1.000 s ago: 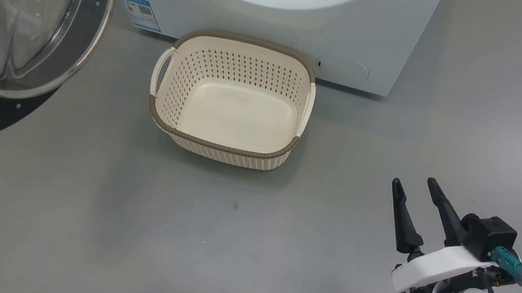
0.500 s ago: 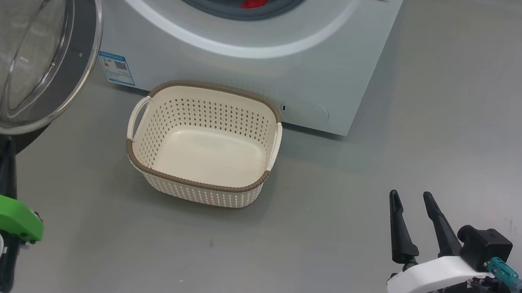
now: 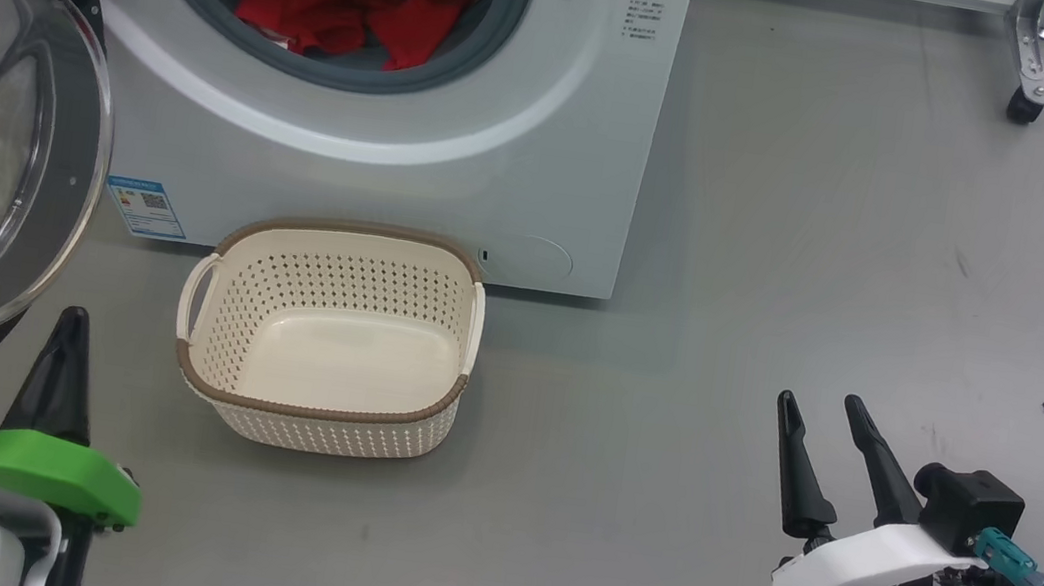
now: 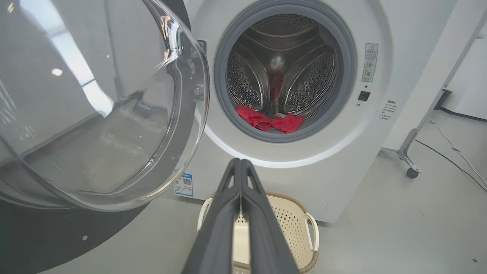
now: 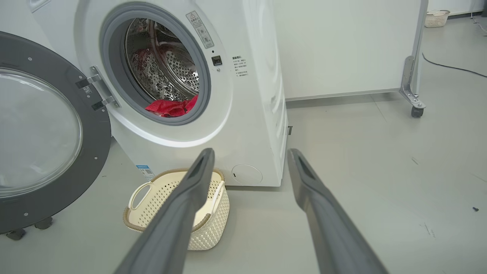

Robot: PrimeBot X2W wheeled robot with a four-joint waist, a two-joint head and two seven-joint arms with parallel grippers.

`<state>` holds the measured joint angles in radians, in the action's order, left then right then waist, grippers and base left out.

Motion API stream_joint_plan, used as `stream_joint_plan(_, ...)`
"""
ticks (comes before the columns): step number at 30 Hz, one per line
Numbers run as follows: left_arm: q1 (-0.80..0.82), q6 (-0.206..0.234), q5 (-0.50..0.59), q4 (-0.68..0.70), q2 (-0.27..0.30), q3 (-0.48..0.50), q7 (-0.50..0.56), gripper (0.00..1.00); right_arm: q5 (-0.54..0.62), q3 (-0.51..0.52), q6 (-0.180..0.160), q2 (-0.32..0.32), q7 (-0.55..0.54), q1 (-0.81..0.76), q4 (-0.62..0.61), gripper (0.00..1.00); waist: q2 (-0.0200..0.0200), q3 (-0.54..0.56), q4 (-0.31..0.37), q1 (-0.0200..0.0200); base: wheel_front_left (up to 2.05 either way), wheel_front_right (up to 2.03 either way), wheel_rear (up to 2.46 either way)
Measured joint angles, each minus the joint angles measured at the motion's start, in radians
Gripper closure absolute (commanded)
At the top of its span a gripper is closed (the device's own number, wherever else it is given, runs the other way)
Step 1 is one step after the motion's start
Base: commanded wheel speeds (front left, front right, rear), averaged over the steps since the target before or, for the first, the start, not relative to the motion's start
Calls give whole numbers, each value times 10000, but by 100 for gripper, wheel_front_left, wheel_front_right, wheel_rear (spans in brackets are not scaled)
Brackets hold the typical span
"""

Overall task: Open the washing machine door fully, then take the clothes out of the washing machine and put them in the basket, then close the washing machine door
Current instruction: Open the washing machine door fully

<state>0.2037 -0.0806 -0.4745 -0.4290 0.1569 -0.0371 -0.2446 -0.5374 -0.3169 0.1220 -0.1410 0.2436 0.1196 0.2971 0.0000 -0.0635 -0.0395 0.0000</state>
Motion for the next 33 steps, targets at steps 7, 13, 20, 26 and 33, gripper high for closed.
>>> stream_joint_plan(7, -250, -42, 21, 506, -464, -270, -35, 100, 12, 219, -6, -48, 12, -29, -146, 0, 0, -50, 326, 0, 0, 0, 0)
stream_joint_plan(13, -324, -52, 25, 848, -702, -401, -44, 0, 15, 307, -10, -96, 12, -96, -209, 0, 0, -109, 410, 0, 0, 0, 0)
stream_joint_plan(20, -611, -50, 105, 989, -734, -608, -44, 0, 17, 374, -10, -90, 12, -152, -263, 0, 0, -99, 471, 0, 0, 0, 0)
stream_joint_plan(26, -717, -38, 215, 1151, -761, -662, -44, 0, 100, 405, -12, -92, 12, -184, -293, 0, 0, -89, 498, 0, 0, 0, 0)
stream_joint_plan(33, -842, 19, 291, 1233, -771, -700, -44, 0, 431, 399, -77, -157, 13, -209, -322, 0, 0, -93, 506, 0, 0, 0, 0)
